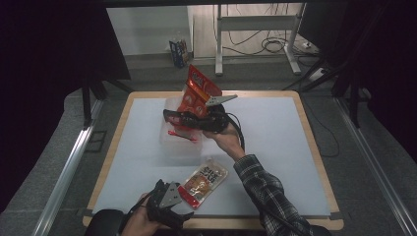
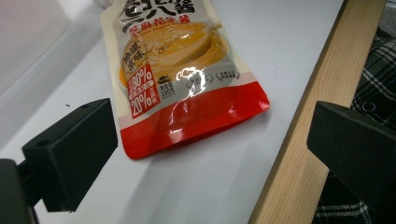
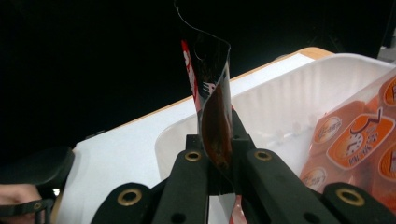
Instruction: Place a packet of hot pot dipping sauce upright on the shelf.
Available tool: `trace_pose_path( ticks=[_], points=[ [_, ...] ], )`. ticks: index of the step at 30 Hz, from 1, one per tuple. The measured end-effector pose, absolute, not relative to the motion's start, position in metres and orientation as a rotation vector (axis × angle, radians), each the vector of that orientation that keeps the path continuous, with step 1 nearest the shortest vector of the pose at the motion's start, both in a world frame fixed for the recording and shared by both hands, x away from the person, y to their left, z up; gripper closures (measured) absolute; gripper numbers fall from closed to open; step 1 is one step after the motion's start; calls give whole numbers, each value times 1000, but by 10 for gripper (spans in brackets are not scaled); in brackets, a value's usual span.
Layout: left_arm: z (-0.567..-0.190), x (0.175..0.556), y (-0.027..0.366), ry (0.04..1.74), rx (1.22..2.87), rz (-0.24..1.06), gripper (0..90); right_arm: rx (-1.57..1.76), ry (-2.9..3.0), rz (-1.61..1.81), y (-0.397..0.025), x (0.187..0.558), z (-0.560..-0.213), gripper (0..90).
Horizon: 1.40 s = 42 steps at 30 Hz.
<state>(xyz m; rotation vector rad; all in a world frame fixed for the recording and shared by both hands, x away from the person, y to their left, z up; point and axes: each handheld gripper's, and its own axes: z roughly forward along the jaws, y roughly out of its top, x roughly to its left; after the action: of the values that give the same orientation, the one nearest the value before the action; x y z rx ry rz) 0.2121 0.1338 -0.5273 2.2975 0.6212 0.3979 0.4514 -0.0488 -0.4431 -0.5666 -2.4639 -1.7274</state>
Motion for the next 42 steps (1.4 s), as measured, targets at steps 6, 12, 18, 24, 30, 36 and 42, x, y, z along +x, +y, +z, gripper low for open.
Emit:
trace_pose_path(
  ticks=[6,12,18,24,30,36,42],
  points=[
    [-528,212,133,621,2303,397,18,-601,-2435,-1746,-67,452,-447,881],
    [-529,213,132,621,2308,396,18,-635,-2401,-1762,-86,453,-452,879],
    [-529,213,132,623,2309,396,18,-649,-2398,-1759,-94,453,-455,878],
    [-530,212,132,623,2312,397,18,-669,-2406,-1747,-97,456,-458,875],
    [-530,212,132,624,2317,396,18,-659,-2485,-1714,-93,456,-459,854],
    [-530,212,132,625,2317,398,18,-664,-2621,-1637,-81,454,-464,725],
    [-530,212,132,626,2315,399,19,-688,-2653,-1655,-76,452,-461,595]
  ],
)
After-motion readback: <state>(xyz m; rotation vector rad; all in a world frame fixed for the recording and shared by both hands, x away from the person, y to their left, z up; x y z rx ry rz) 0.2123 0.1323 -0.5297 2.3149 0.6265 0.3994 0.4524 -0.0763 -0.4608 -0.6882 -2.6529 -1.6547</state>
